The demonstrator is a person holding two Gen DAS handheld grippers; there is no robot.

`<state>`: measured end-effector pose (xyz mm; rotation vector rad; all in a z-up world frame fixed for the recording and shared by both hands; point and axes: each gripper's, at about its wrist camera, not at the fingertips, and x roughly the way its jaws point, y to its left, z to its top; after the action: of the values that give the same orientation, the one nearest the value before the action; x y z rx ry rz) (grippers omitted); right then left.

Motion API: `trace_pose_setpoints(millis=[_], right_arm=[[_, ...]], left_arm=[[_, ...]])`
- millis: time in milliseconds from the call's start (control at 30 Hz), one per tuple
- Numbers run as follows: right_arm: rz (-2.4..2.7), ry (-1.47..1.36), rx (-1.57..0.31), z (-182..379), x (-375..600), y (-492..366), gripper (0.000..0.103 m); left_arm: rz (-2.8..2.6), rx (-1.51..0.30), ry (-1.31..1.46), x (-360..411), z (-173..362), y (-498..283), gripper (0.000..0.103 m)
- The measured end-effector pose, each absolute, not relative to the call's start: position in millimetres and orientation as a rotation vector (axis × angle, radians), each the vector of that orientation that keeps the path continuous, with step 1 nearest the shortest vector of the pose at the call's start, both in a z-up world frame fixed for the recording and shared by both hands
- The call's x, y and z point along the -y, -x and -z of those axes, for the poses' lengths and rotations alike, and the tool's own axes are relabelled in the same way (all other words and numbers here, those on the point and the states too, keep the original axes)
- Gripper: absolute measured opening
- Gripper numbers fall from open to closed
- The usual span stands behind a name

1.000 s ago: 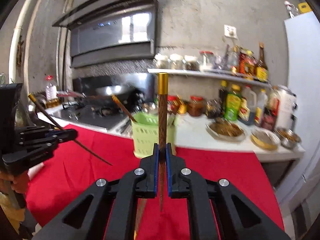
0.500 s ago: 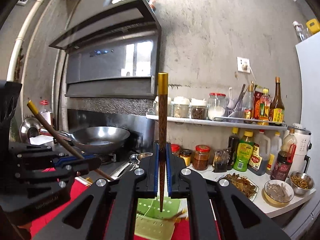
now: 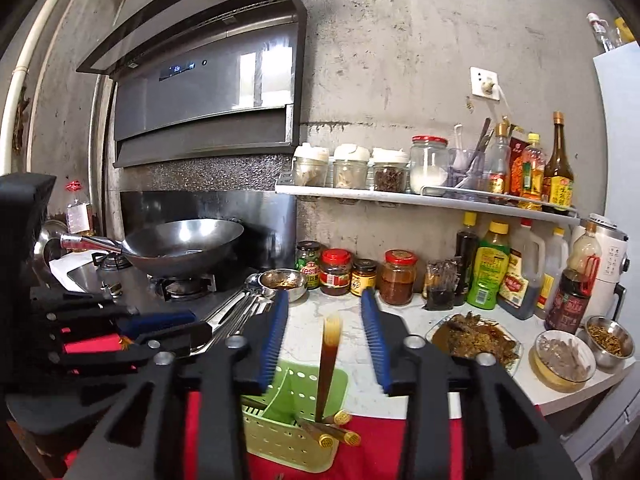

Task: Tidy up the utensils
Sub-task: 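Drop the left tool's chopstick into the green holder while the right tool releases its chopstick there, then move both open tools back down to the last two chopsticks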

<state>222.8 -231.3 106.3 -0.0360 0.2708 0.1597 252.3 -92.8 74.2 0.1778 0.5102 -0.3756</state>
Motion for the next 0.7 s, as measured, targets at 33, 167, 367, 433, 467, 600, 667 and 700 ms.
trace_pose_setpoints(millis=[33, 167, 367, 433, 467, 600, 667, 700], right_arm=[[-0.156, 0.033, -0.261, -110, 234, -216, 0.041], [-0.132, 0.037, -0.221, -127, 243, -174, 0.041], [-0.106, 0.059, -0.272, -110, 252, -96, 0.041], [-0.111, 0.067, -0.32, -90, 251, -74, 0.041], [-0.113, 0.07, -0.346, -80, 249, -65, 0.041], [-0.139, 0.072, -0.488, -22, 235, -40, 0.041], [-0.15, 0.065, -0.542, 2, 229, -34, 0.041], [-0.155, 0.057, -0.569, 13, 226, -31, 0.041]], left_arm=[[0.376, -0.492, -0.174, 91, -80, -246, 0.028], [0.363, -0.411, -0.164, 78, -108, -206, 0.029], [0.24, -0.402, -0.136, 39, -106, -141, 0.033], [0.197, -0.458, -0.148, 30, -85, -124, 0.033], [0.189, -0.498, -0.149, 25, -68, -112, 0.033], [0.184, -0.621, -0.139, 16, -12, -84, 0.033], [0.184, -0.677, -0.125, 14, 16, -74, 0.033], [0.189, -0.707, -0.115, 13, 30, -70, 0.033]])
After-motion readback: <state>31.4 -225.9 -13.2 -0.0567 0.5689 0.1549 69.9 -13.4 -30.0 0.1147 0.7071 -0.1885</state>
